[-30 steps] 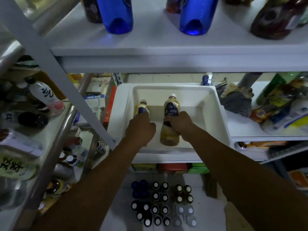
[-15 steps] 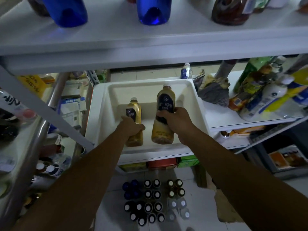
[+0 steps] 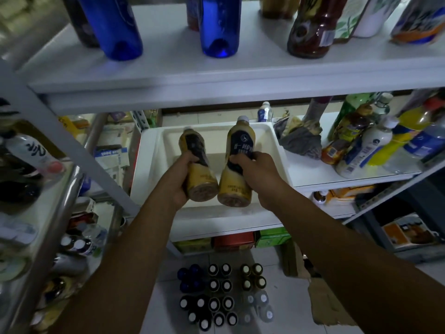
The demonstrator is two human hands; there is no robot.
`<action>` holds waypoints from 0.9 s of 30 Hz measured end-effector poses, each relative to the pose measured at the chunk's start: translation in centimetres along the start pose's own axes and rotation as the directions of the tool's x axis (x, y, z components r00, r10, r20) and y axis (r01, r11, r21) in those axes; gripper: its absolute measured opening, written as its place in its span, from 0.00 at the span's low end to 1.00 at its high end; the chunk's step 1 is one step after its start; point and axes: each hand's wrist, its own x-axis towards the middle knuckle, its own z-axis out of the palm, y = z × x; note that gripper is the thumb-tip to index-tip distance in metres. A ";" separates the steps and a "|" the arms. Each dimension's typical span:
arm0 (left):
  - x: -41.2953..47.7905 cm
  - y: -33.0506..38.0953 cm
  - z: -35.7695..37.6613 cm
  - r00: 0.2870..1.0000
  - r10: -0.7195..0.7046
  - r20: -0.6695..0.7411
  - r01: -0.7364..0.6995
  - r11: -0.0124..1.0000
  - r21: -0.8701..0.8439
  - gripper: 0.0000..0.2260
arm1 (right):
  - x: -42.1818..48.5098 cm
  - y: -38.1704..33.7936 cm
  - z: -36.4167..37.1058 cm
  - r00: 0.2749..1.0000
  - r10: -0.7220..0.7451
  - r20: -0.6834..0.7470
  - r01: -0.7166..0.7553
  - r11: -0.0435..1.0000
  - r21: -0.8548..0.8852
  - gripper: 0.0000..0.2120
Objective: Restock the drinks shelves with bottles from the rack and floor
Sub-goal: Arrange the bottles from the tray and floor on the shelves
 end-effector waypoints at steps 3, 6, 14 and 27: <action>-3.6 -0.8 -0.3 0.988 0.002 0.154 0.012 0.996 -0.091 0.20 | -1.9 -0.4 -0.3 0.999 -0.039 0.016 0.039 0.999 -0.003 0.05; -6.6 -2.5 0.0 0.984 -0.003 0.176 0.015 0.997 -0.071 0.23 | -3.8 -0.3 -0.8 0.997 -0.068 0.039 0.068 0.998 0.015 0.05; -14.7 -7.1 -1.0 0.993 0.093 0.068 -0.089 0.994 -0.060 0.10 | -9.4 1.1 -1.9 0.975 -0.138 0.174 0.146 0.989 -0.033 0.08; -32.0 -9.1 -4.2 0.807 0.483 -0.340 -0.545 0.831 -0.111 0.20 | -19.8 -0.1 3.3 0.731 -0.294 0.615 0.309 0.947 0.086 0.17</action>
